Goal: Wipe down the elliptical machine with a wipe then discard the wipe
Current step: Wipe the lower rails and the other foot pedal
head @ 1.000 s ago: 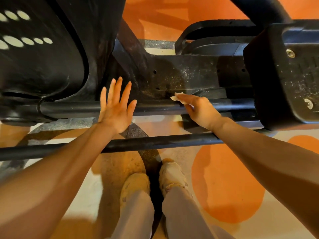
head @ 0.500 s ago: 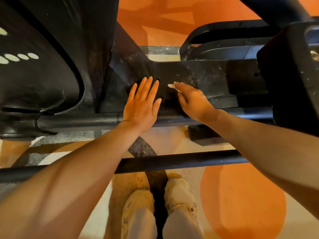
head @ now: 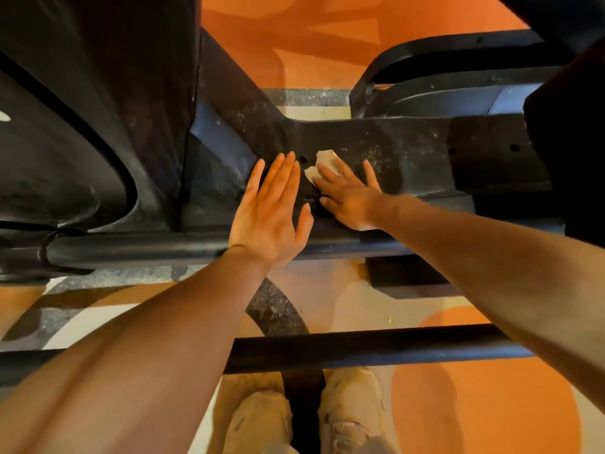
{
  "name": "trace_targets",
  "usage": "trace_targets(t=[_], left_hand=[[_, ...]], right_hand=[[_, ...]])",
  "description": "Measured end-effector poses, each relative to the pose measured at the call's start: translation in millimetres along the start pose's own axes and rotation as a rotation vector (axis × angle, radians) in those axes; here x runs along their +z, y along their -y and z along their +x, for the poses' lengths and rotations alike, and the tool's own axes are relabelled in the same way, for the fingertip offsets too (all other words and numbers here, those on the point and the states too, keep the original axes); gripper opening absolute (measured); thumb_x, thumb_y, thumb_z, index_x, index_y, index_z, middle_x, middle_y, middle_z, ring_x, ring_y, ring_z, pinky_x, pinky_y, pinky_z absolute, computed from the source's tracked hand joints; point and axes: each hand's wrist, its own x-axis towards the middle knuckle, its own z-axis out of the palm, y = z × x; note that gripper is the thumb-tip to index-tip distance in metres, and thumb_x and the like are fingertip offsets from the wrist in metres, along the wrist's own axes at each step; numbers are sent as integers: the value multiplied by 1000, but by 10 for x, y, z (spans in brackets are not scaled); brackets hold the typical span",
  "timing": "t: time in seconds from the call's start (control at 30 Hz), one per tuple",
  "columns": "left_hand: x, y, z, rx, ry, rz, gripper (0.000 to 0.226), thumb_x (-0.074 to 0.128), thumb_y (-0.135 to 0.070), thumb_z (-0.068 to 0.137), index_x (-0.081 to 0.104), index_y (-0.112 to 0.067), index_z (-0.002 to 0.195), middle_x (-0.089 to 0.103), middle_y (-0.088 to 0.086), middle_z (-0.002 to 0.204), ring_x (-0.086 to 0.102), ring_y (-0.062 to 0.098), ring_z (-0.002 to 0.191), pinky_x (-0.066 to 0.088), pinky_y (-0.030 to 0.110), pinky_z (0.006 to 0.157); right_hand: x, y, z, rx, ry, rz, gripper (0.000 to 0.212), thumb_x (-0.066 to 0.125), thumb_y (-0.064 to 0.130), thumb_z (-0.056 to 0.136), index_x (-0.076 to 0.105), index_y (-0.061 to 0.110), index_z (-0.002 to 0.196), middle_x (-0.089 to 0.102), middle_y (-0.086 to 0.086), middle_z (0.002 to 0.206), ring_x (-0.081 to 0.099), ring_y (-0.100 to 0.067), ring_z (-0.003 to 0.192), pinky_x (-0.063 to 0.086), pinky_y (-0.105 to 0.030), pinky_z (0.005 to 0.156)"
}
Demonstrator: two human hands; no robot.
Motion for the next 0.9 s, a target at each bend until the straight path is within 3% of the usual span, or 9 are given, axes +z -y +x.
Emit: trace_targets(t=[0.17, 0.27, 0.4, 0.53, 0.67, 0.77, 0.9], left_hand=[[4, -5, 2, 11, -31, -2, 70, 17, -42, 98, 21, 0, 154, 14, 14, 164, 12, 23, 152, -4, 39, 123], [-1, -8, 4, 4, -29, 9, 71, 15, -43, 98, 20, -1, 155, 13, 14, 164, 11, 23, 152, -5, 39, 123], [12, -7, -1, 20, -78, -20, 68, 19, -40, 99, 26, 0, 153, 19, 15, 162, 16, 24, 151, -2, 39, 124], [40, -6, -9, 41, -144, -36, 64, 28, -36, 99, 35, 2, 149, 29, 16, 159, 24, 25, 149, 5, 41, 124], [63, 1, -12, 57, -199, -46, 60, 36, -29, 95, 43, 4, 144, 37, 18, 154, 32, 27, 146, 11, 44, 124], [43, -8, -12, 56, -177, -44, 59, 34, -26, 95, 43, 6, 144, 37, 19, 154, 33, 28, 146, 8, 43, 124], [0, -4, -13, 30, -118, -24, 63, 29, -29, 94, 38, 3, 147, 32, 17, 157, 28, 27, 148, 0, 40, 124]], right_hand=[[-55, -1, 61, -116, 67, -101, 65, 24, 41, 106, -11, 16, 154, -25, -1, 160, -26, -17, 145, -17, -40, 118], [-42, -77, 97, -179, 134, -13, 66, 26, 38, 106, -15, 19, 154, -25, 1, 160, -24, -14, 146, -12, -34, 119], [-20, -222, 157, -268, 94, -60, 65, 20, 46, 105, -18, 24, 153, -25, 6, 160, -22, -9, 146, -14, -30, 118], [22, -183, 244, -196, -30, -158, 66, 9, 56, 100, -21, 26, 151, -25, 9, 159, -22, -8, 146, -13, -32, 120], [-22, -70, 384, -79, -106, -83, 65, 7, 55, 101, -19, 26, 152, -24, 7, 160, -21, -10, 147, -11, -36, 121], [-10, -41, 306, -118, -41, -17, 63, 10, 51, 103, -18, 25, 153, -24, 7, 160, -23, -10, 146, -15, -34, 119], [-83, -233, 69, -337, 163, -42, 56, 14, 40, 107, -18, 32, 152, -24, 14, 158, -23, -6, 145, -18, -31, 116]])
